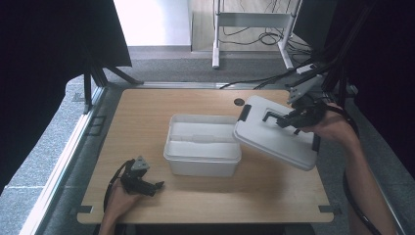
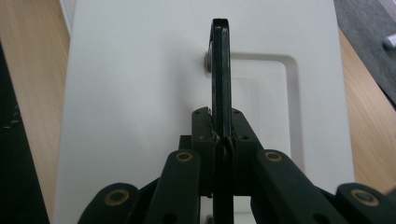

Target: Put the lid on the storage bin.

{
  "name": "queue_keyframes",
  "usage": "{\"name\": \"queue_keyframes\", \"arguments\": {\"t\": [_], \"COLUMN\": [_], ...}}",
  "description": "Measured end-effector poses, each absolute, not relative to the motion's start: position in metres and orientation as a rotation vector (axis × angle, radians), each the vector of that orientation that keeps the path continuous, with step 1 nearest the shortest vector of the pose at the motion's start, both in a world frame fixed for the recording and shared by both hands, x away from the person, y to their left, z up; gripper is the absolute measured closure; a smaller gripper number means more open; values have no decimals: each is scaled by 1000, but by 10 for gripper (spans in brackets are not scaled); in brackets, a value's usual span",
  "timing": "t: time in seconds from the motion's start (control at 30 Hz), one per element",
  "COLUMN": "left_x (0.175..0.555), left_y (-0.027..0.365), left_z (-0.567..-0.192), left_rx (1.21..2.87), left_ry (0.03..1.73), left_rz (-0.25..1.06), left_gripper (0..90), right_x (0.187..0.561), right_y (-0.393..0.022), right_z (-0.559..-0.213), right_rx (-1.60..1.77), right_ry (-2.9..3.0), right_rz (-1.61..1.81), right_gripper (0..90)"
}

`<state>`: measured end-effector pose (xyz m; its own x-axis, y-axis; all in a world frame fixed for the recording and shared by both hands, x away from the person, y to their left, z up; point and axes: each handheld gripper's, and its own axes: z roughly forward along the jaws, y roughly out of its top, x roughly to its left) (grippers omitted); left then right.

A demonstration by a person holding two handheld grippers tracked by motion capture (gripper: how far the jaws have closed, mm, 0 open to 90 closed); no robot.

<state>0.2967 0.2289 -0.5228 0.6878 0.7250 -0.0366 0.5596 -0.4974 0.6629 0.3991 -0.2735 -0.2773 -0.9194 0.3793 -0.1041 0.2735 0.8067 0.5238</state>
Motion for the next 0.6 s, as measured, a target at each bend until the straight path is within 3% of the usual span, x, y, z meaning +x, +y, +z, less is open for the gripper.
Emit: {"name": "queue_keyframes", "arguments": {"t": [0.6], "left_x": [297], "left_y": [229], "left_z": [-523], "left_rx": [2238], "left_ry": [975], "left_rz": [323], "left_gripper": [0], "right_x": [415], "right_y": [-139], "right_z": [-289], "right_rx": [121], "right_ry": [2899], "right_rz": [806], "right_gripper": [838]}}
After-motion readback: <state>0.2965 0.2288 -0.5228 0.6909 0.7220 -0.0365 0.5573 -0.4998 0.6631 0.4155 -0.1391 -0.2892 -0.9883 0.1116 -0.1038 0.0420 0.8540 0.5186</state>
